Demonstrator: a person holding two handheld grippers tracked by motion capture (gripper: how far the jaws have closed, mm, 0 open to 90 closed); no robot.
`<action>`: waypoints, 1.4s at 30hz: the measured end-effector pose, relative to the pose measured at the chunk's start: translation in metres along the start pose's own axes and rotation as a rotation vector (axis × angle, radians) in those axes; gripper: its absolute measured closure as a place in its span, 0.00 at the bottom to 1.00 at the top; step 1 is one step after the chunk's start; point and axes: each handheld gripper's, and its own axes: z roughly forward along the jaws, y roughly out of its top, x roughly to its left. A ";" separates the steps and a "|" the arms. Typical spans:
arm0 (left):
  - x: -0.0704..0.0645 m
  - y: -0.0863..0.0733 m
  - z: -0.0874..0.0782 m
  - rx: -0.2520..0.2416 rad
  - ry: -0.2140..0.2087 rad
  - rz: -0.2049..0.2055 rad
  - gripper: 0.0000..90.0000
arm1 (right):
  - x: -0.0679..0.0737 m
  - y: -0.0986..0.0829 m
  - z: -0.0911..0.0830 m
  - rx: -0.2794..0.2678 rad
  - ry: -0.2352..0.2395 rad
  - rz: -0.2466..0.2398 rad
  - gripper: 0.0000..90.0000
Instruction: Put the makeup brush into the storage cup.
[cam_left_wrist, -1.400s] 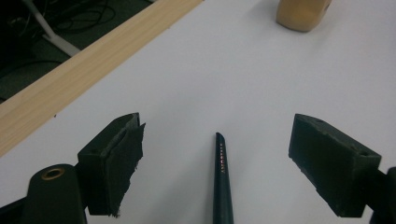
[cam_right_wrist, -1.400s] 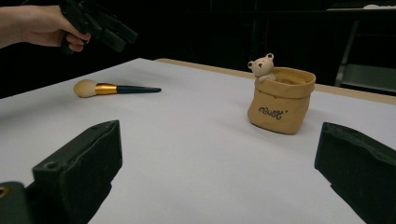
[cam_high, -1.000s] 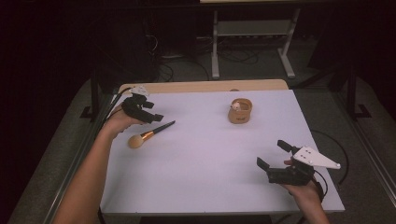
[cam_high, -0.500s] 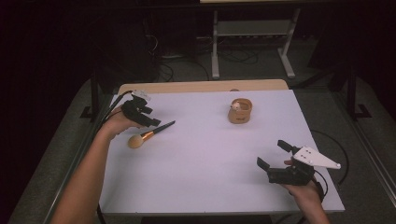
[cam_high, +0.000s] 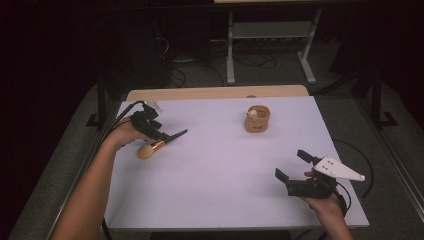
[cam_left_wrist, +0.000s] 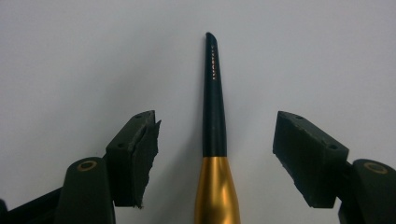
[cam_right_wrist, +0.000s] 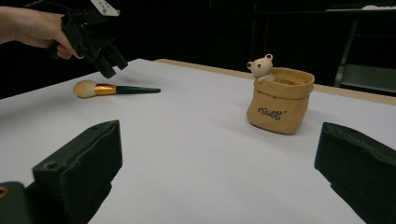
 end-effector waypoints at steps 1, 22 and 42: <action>0.000 0.000 0.000 0.009 -0.003 0.002 0.34 | 0.000 0.000 0.000 0.000 0.000 0.000 0.00; 0.001 -0.008 0.008 0.166 -0.009 -0.026 0.44 | 0.000 0.000 0.000 0.001 -0.001 0.002 0.00; 0.001 -0.011 0.011 0.247 -0.004 -0.021 0.58 | 0.000 0.000 0.000 0.001 -0.001 0.001 0.00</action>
